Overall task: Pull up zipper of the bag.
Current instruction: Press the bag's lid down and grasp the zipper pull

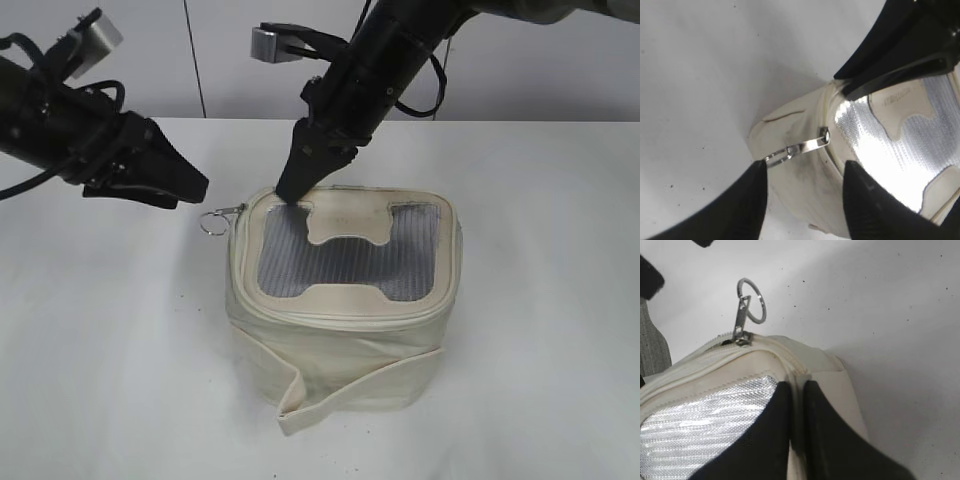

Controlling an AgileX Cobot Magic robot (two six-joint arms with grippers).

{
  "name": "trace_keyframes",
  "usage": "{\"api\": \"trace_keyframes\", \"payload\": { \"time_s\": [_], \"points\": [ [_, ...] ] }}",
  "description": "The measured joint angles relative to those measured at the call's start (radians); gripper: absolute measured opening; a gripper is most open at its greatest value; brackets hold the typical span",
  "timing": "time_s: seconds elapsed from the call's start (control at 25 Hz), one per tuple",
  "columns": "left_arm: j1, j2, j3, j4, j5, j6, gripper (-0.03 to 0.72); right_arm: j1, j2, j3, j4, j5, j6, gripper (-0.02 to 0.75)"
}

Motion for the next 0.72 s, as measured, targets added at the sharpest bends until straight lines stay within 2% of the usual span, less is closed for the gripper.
{"api": "trace_keyframes", "payload": {
  "time_s": [0.2,0.44,0.6,0.72],
  "points": [
    [-0.002,0.006,0.000,0.035,0.019,0.062,0.447,0.000,0.000,0.000,0.000,0.000,0.016,0.049],
    [-0.063,0.006,0.000,0.128,0.000,0.306,0.464,0.000,0.000,0.000,0.000,0.000,0.023,0.048],
    [-0.119,0.006,0.000,0.261,-0.063,0.347,0.465,0.000,0.000,0.000,0.000,0.000,0.024,0.048],
    [-0.151,0.006,0.000,0.307,-0.135,0.354,0.465,0.000,0.000,0.000,-0.001,0.000,0.025,0.048]
  ]
}}
